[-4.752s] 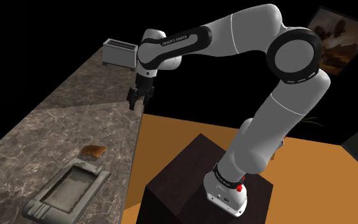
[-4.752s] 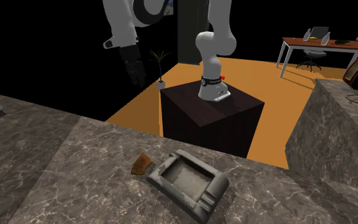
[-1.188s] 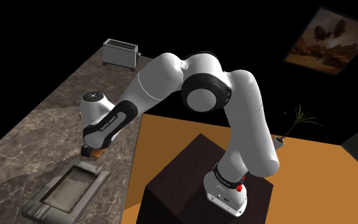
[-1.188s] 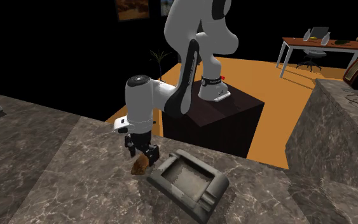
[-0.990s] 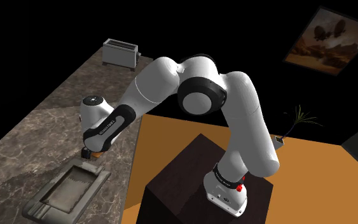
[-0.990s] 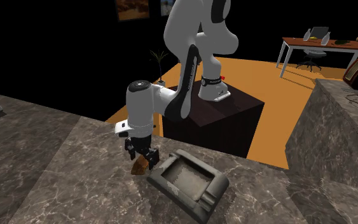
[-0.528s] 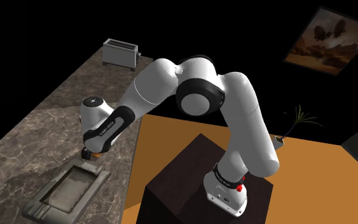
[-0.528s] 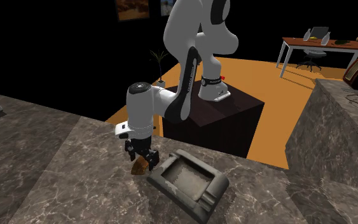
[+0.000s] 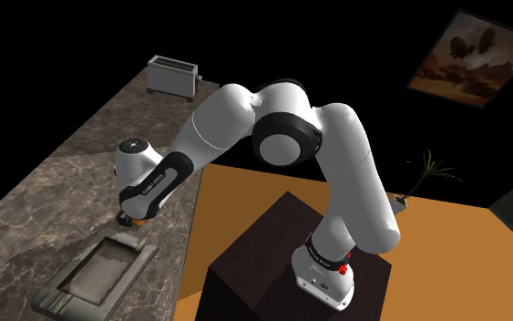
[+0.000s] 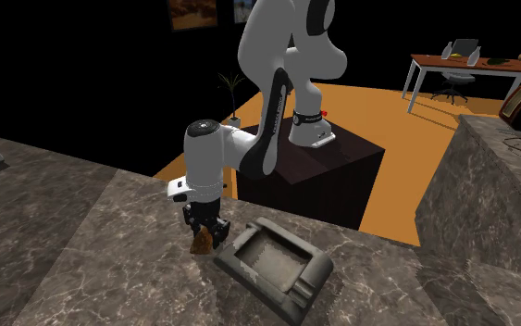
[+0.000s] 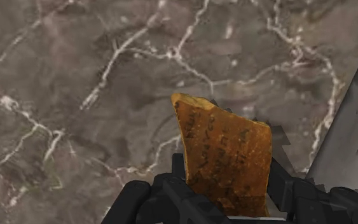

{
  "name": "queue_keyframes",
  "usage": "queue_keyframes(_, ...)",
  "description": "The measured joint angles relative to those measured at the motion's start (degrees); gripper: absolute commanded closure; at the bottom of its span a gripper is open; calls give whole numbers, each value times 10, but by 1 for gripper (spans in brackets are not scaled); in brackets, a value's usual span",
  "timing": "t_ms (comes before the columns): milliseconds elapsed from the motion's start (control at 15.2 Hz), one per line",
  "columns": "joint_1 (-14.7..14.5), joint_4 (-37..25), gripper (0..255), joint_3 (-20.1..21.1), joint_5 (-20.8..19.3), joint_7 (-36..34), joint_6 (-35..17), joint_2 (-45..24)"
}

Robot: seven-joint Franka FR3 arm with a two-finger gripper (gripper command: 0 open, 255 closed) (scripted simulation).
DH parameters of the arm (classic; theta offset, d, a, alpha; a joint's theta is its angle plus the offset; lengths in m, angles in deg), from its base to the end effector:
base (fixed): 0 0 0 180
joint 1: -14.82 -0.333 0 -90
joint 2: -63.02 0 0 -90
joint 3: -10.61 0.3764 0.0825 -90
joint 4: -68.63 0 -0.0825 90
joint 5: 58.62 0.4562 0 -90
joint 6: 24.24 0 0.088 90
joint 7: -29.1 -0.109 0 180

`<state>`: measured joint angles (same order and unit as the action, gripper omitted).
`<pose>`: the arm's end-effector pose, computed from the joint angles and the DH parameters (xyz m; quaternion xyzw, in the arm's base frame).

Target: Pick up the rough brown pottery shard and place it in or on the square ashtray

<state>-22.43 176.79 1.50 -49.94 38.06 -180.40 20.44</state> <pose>0.6265 0.3341 0.1027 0.9596 0.2755 0.0565 0.0090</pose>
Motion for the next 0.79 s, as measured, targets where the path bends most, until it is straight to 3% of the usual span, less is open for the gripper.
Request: queue_keyframes(792,-10,18,255,-12,-9,-5,37,55)
